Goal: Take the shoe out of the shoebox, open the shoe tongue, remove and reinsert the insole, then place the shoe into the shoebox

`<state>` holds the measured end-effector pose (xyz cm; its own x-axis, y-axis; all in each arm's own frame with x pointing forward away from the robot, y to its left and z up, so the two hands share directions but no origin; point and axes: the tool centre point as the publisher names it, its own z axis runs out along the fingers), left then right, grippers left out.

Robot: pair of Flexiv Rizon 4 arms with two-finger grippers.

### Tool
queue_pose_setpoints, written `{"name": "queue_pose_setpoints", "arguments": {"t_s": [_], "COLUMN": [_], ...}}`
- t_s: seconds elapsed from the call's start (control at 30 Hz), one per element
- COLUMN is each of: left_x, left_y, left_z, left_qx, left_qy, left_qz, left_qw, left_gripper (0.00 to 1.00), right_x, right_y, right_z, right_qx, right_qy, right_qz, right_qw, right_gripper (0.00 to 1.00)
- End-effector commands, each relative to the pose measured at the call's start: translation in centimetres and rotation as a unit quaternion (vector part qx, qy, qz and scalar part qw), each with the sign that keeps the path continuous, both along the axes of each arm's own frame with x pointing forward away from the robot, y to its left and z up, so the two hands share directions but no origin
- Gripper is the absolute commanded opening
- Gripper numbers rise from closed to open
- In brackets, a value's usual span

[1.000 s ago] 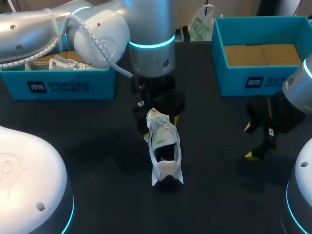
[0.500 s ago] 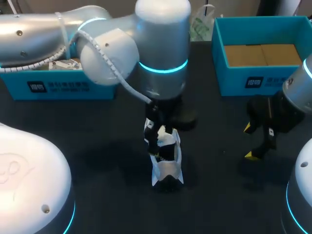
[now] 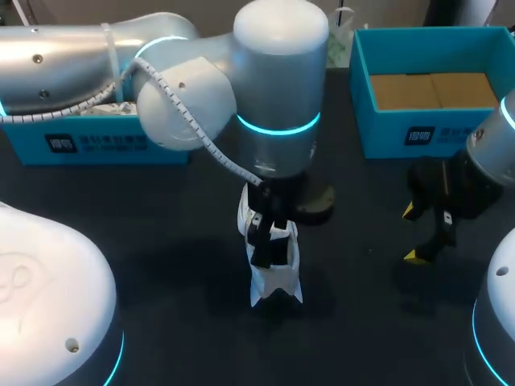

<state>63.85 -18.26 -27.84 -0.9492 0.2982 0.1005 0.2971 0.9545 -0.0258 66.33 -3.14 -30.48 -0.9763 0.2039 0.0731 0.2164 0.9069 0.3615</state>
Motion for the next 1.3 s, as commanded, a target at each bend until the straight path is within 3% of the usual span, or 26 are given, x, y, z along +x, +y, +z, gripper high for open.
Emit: {"name": "queue_pose_setpoints", "arguments": {"t_s": [0.03,0.33,1.3], "left_x": [-1.1,-3.7,-2.8], "left_y": [-0.2,-0.7,-1.8], "left_z": [-0.9,-1.9,-10.0], "left_qx": [0.004,-0.003,-0.017], "left_qy": [-0.002,-0.032,-0.039], "left_qz": [0.028,0.104,0.190], "left_qw": [1.000,0.994,0.981], "left_gripper": [1.00,1.00,1.00], "right_x": [-0.1,-0.1,-0.1], "right_y": [0.0,0.0,0.0], "right_z": [0.0,0.0,0.0], "right_qx": [-0.001,-0.001,-0.001], "right_qy": [-0.001,-0.001,-0.001], "right_qz": [0.000,0.000,0.000], "right_qw": [1.000,1.000,1.000], "right_gripper": [1.00,1.00,1.00]}}
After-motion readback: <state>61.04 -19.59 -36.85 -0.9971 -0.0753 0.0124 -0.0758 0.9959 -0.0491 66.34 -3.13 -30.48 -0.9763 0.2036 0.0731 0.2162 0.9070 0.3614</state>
